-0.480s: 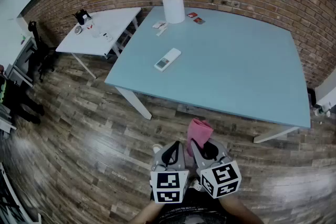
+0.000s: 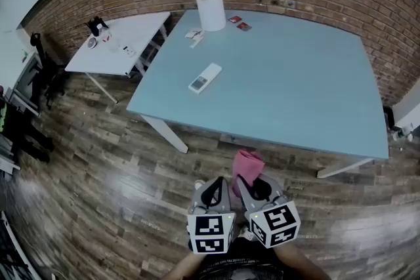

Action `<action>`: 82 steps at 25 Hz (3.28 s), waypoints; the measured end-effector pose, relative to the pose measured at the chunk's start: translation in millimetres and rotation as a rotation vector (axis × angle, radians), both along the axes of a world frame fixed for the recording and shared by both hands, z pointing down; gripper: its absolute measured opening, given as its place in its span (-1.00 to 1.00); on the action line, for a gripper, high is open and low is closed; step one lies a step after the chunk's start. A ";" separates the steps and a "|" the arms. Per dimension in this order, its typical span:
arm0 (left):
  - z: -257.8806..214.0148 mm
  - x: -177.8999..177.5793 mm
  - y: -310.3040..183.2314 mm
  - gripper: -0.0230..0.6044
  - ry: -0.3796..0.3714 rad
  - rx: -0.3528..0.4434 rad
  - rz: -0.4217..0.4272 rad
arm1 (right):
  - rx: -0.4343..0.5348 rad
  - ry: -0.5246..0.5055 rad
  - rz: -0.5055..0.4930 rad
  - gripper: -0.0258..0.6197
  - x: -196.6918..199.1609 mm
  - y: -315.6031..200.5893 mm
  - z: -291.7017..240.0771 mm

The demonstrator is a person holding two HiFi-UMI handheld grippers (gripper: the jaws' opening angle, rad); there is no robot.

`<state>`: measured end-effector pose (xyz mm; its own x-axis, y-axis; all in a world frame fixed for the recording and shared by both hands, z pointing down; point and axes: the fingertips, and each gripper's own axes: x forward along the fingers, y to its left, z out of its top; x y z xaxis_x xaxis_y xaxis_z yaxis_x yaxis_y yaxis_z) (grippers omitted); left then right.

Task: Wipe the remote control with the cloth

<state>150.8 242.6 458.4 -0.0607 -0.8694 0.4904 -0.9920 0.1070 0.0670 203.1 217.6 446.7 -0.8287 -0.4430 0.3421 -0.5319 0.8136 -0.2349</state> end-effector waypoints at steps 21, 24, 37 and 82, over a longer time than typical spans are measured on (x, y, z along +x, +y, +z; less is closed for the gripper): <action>14.8 -72.8 -84.0 -0.92 0.014 -0.051 0.017 | -0.050 0.036 0.019 -0.71 -66.3 -82.0 18.2; 18.8 -86.8 -93.4 -0.92 0.029 -0.058 0.026 | -0.060 0.045 0.025 -0.71 -77.9 -90.5 21.5; 23.5 -132.0 -145.4 -0.92 0.031 -0.068 0.145 | -0.090 0.090 0.084 -0.71 -125.5 -138.7 24.3; 99.0 -227.4 -269.3 0.04 -0.060 -0.282 0.342 | -0.050 0.204 -0.034 -0.71 -229.5 -285.9 10.8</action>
